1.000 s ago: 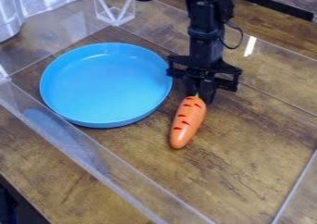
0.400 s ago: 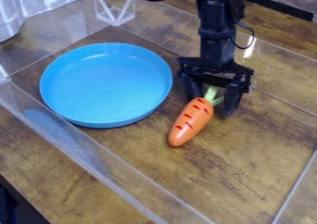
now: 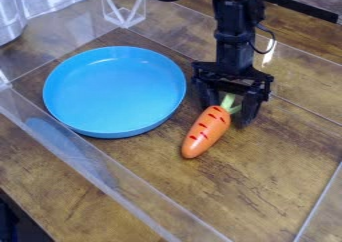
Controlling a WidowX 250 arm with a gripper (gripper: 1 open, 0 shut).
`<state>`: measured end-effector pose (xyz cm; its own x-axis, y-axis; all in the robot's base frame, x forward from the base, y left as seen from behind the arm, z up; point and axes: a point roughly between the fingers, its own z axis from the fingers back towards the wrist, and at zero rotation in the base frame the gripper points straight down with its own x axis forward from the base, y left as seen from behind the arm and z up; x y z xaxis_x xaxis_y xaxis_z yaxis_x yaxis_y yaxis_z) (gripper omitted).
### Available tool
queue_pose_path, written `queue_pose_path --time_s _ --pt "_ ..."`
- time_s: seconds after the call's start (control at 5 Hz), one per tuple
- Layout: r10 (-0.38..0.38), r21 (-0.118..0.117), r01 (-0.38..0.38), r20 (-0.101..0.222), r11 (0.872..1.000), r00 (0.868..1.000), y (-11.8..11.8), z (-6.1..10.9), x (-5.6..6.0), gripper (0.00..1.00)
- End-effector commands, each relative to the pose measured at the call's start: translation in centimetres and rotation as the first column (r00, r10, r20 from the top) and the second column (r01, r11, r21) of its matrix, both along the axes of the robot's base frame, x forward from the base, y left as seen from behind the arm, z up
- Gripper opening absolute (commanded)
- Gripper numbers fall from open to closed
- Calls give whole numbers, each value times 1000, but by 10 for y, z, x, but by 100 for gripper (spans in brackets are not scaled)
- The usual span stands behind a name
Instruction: Remove the carrot from inside the blue tray and put it on the table
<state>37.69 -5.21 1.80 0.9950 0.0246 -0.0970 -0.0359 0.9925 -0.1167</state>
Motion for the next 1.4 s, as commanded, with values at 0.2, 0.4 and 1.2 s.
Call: queue_pose_path --time_s 0.2,0.4,1.2 --pt "-6 30 7 -58 1000 998 12 -11 -13 100" --pt "-8 35 10 -62 999 998 15 -10 -14 100" --pt "-13 40 16 -77 999 997 29 -7 -14 100"
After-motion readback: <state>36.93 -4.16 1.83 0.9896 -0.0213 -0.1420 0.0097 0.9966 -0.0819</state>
